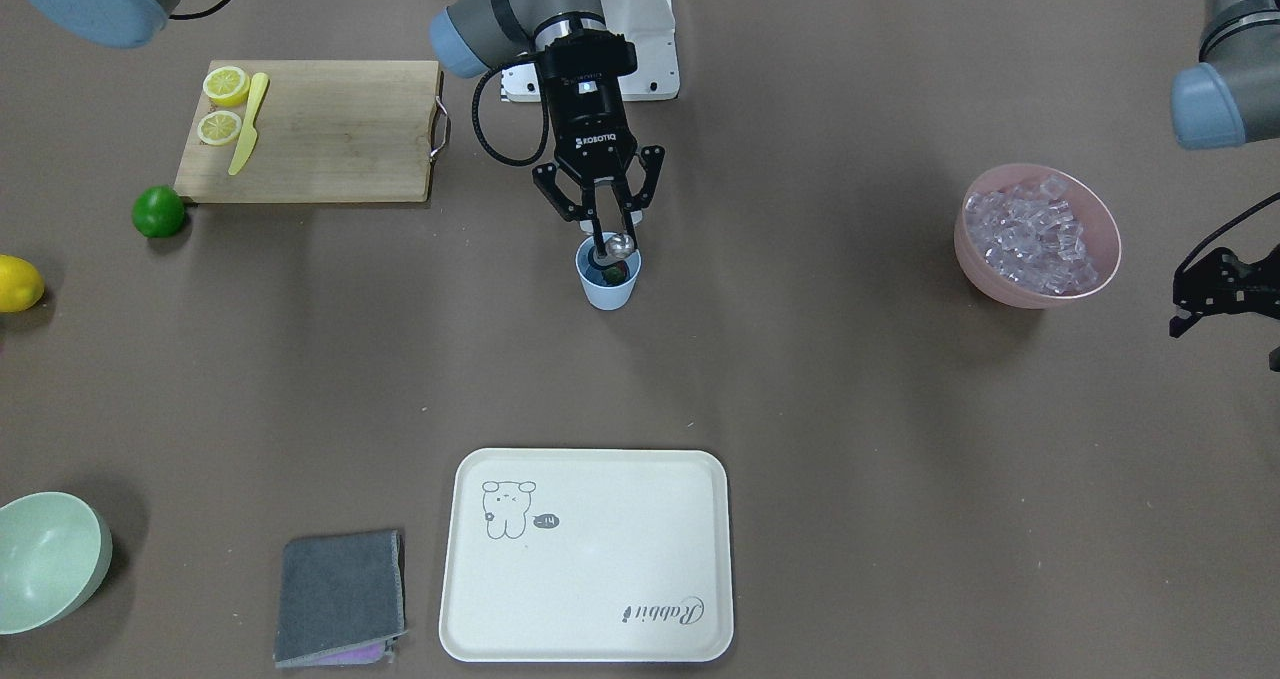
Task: Mash ice and strawberries in cup
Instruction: 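Carry the steel pestle with the right gripper toward the green bowl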
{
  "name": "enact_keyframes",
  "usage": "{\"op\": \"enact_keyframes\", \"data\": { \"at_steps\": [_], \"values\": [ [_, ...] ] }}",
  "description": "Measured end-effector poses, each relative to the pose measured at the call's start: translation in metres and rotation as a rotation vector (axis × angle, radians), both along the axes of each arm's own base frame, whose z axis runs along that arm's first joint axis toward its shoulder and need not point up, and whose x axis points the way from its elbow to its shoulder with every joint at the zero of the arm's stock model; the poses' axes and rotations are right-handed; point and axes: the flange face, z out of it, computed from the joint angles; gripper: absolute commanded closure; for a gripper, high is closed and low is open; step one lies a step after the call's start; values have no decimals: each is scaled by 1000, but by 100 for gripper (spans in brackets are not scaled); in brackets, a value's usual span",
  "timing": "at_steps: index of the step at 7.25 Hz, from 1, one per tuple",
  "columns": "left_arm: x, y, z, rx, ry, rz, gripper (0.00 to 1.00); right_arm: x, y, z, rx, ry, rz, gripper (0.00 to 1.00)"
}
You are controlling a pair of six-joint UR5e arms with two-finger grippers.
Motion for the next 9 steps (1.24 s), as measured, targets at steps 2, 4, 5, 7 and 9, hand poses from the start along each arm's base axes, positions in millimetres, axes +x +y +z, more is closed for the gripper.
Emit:
{"op": "enact_keyframes", "data": {
  "at_steps": [2, 4, 5, 7, 9],
  "values": [
    [3, 1, -2, 4, 1, 5, 3, 5, -2, -3, 0, -10, -7, 100],
    [4, 1, -5, 9, 3, 6, 3, 44, -8, -20, 17, -54, -51, 100],
    [4, 1, -7, 11, 5, 3, 3, 76, -17, -28, 36, -72, -81, 100],
    [3, -2, -14, 12, 10, -10, 3, 138, -73, -14, 28, -63, -154, 100],
    [1, -9, -25, 18, 14, -28, 3, 199, -154, 33, -59, -11, -249, 100]
  ]
}}
